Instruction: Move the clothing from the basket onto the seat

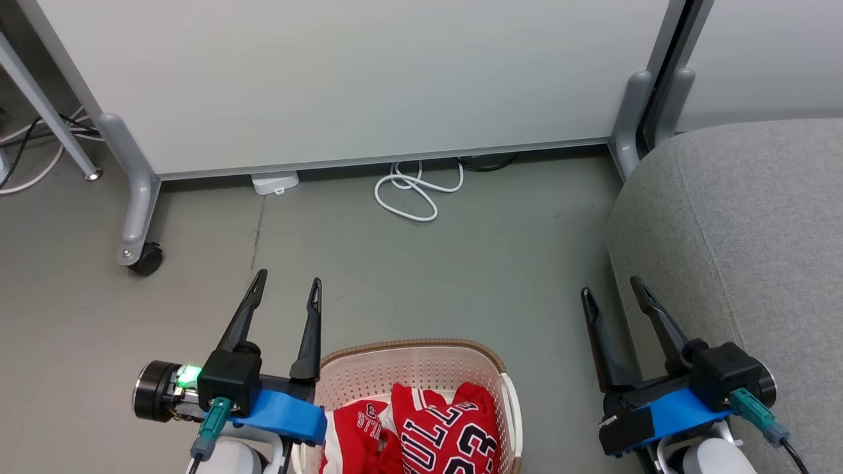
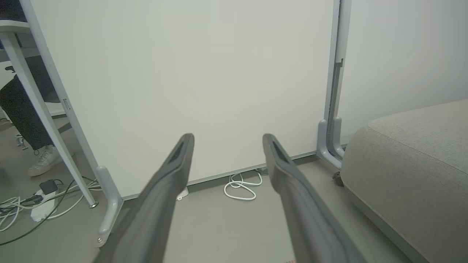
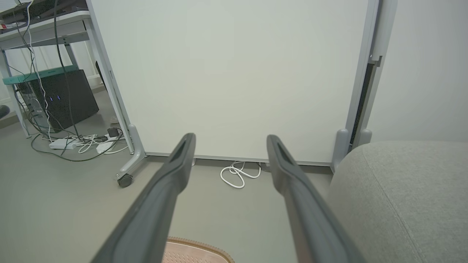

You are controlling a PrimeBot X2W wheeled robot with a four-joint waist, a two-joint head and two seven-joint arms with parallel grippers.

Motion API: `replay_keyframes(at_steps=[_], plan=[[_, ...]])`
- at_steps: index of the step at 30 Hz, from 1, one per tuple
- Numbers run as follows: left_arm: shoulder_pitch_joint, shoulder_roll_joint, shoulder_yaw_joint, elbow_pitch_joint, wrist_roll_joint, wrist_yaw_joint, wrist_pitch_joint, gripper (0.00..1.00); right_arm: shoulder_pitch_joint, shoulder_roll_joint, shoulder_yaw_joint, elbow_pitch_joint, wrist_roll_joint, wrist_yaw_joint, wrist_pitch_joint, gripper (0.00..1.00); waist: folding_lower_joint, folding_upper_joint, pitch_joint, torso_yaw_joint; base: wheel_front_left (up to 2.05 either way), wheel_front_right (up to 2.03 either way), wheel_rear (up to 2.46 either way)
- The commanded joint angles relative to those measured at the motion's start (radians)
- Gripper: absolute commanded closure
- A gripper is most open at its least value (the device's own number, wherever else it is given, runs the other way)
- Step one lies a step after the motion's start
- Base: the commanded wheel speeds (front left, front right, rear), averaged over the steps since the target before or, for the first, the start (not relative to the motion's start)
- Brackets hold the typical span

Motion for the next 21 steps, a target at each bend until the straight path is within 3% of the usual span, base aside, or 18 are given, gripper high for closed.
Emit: replay_keyframes(at_steps=[1, 12, 21], plan=[[-0.015, 0.004, 0.001, 0.003, 0.005, -0.003, -0.005, 0.0, -0.01, -0.004, 0.002, -0.004, -0.002, 0.002, -0.003, 0.0, 0.0, 0.0, 0.005, -0.004, 0.0, 0.0, 0.0], [-0.126, 0.026, -0.041, 0.109, 0.026, -0.052, -0.004, 0.0, -0.06, -0.004, 0.012, -0.037, -0.018, 0.002, -0.003, 0.0, 0.0, 0.0, 0.098, -0.05, 0.0, 0.0, 0.0], [-0.259, 0.051, -0.124, 0.265, 0.045, -0.082, -0.004, 0.0, -0.148, -0.004, 0.018, -0.073, -0.042, 0.001, -0.003, 0.0, 0.0, 0.0, 0.248, -0.092, 0.0, 0.0, 0.0]])
